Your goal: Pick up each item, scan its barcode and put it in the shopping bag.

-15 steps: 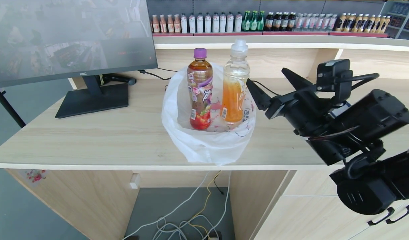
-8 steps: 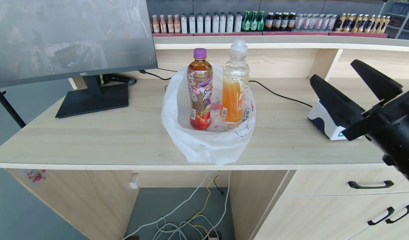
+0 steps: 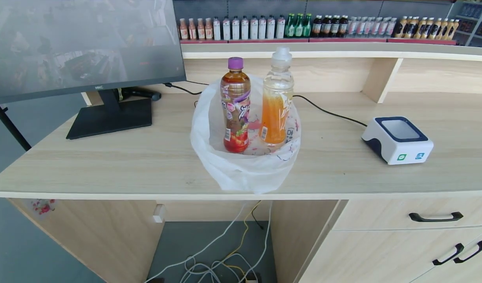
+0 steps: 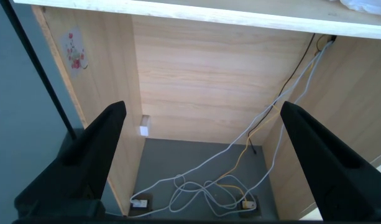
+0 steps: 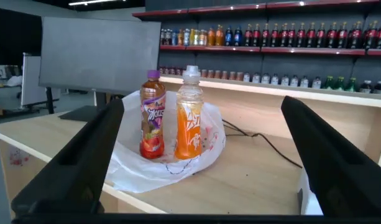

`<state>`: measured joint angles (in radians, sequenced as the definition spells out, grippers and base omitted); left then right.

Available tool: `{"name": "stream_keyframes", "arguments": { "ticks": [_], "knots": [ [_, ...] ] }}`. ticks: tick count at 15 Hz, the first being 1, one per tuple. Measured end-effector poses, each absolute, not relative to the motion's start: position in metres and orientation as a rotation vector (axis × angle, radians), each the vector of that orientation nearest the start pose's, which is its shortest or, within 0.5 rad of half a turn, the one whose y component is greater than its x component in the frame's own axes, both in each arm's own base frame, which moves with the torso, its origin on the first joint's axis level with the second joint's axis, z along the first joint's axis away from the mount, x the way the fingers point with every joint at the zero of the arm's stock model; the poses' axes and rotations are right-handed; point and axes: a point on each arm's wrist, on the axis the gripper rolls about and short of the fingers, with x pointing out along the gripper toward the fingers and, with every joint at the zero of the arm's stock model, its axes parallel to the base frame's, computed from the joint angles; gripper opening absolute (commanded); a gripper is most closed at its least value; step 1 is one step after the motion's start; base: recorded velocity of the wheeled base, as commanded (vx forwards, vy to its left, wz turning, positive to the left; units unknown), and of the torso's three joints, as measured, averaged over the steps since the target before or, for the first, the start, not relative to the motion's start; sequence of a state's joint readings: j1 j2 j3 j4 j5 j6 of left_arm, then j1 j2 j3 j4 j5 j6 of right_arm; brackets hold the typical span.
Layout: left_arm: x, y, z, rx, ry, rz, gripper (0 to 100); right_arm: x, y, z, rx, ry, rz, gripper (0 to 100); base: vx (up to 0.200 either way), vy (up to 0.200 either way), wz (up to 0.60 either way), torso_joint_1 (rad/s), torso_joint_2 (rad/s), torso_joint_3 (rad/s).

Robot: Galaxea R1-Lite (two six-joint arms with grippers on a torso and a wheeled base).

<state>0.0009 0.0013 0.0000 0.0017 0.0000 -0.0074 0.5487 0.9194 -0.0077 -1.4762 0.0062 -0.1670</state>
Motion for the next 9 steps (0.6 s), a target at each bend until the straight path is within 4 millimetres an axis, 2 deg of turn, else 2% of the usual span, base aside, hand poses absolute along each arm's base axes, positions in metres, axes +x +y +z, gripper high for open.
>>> {"name": "stream_keyframes", "arguments": {
  "ticks": [3, 5, 7, 9],
  "knots": [
    [-0.023, 0.000, 0.075, -0.007, 0.003, 0.001, 100, 0.037, 0.023, 0.175, -0.085, -0.421, 0.506, 100, 0.000, 0.000, 0.00, 0.000, 0.00, 0.000],
    [-0.023, 0.000, 0.075, -0.008, 0.003, 0.001, 100, 0.017, 0.010, 0.148, -0.136, -0.291, 0.518, 100, 0.000, 0.000, 0.00, 0.000, 0.00, 0.000],
    [-0.023, 0.000, 0.075, -0.007, 0.003, 0.001, 100, -0.002, -0.001, 0.108, -0.196, -0.091, 0.536, 100, 0.000, 0.000, 0.00, 0.000, 0.00, 0.000],
    [-0.023, 0.000, 0.075, -0.007, 0.003, 0.001, 100, -0.013, -0.008, 0.088, -0.210, -0.040, 0.537, 100, 0.000, 0.000, 0.00, 0.000, 0.00, 0.000]
  ]
}}
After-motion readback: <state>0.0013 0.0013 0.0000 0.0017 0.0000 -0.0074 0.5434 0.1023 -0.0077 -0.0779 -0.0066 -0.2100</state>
